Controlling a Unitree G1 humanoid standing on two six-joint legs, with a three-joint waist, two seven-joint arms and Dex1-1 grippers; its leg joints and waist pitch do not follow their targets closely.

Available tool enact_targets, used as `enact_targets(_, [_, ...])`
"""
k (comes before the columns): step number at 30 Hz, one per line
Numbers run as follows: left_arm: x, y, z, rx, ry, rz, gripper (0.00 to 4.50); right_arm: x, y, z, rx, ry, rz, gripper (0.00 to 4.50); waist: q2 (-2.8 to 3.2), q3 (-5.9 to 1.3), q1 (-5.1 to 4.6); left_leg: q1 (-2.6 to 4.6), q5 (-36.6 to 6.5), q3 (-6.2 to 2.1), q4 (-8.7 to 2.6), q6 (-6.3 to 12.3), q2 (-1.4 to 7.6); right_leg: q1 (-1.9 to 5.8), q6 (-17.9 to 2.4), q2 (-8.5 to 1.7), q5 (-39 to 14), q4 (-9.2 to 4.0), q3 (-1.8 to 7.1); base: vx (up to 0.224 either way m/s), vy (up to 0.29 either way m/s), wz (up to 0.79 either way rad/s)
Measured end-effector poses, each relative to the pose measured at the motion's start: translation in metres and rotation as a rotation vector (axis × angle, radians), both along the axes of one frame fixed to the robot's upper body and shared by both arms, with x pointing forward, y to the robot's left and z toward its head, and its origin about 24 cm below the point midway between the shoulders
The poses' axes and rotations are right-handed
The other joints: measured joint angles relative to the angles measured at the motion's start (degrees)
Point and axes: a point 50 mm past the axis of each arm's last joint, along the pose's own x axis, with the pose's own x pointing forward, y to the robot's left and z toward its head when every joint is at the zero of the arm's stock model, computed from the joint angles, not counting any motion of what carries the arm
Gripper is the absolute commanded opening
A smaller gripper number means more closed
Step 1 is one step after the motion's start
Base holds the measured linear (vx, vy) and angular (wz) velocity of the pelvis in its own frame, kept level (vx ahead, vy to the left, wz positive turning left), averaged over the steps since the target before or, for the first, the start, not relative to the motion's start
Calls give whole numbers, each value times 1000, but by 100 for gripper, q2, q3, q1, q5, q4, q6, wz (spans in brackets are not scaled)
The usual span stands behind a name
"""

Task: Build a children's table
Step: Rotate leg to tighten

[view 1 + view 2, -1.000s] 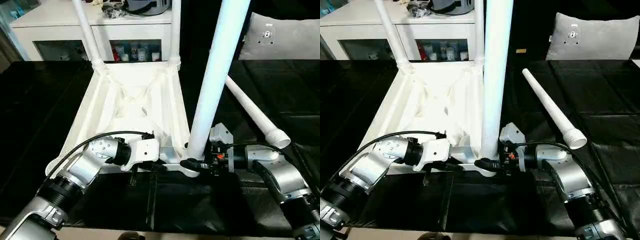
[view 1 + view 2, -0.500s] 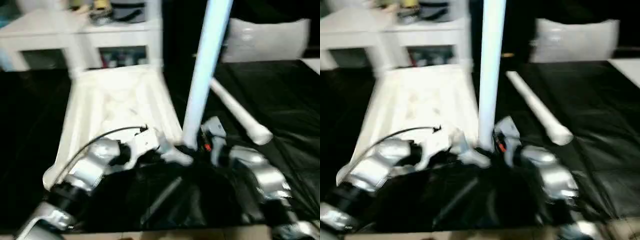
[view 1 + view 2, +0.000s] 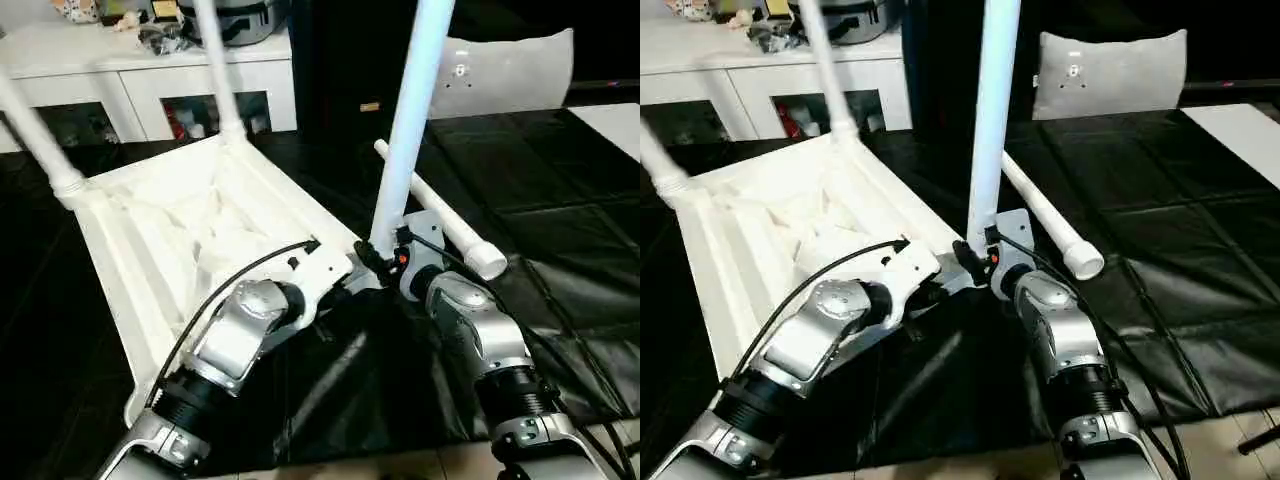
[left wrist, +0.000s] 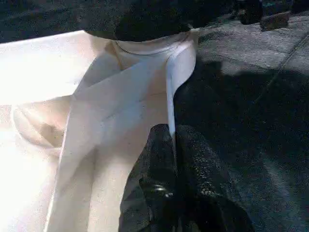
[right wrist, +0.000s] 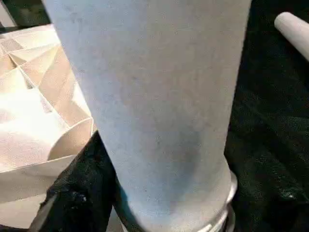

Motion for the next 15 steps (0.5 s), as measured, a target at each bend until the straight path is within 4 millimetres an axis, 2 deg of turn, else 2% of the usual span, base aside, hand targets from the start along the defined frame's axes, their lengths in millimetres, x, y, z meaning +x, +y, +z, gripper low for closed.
enact_targets(2, [0,2,0,4,-10,-8,0,-1,-1,-3,4,5,-3,355,12,1,33,-22,1,-2,-8,-2,6,-14,0,1,0,2,-9,0,0,0])
enact_targets(4, [1,4,1,9,-19,-23,0,-3,-5,-3,6,-15,13,391,21,0,57,-43,1,-2,-10,-2,8,-29,-9,2,5,3,-11,0,0,0])
enact_targets(7, [1,8,2,18,-30,-60,0,-12,-15,-3,29,-41,58,402,22,1,108,-44,-1,-3,-11,0,8,-36,-20,1,11,0,-13,0,0,0])
enact_targets(8, [1,9,3,21,-30,-71,0,-17,-20,-3,31,-48,84,402,23,1,135,-43,-2,-3,-10,1,7,-39,-20,1,11,-2,-13,0,0,0])
enact_targets(9, [1,12,3,23,-31,-91,0,-24,-29,-3,11,-58,135,432,24,2,180,-43,-3,-3,-10,3,5,-41,-21,-2,11,-4,-12,0,0,0])
enact_targets(10, [1,15,3,28,-32,-100,0,-29,-36,-4,-2,-57,167,437,25,3,202,-44,-3,-2,-8,3,4,-42,-21,-3,12,-4,-12,0,0,0])
enact_targets(15, [2,27,1,39,-29,-153,0,-39,-58,7,-36,-79,324,446,24,2,205,-43,-2,1,-5,4,4,-39,-1,-4,1,-2,-10,0,0,0])
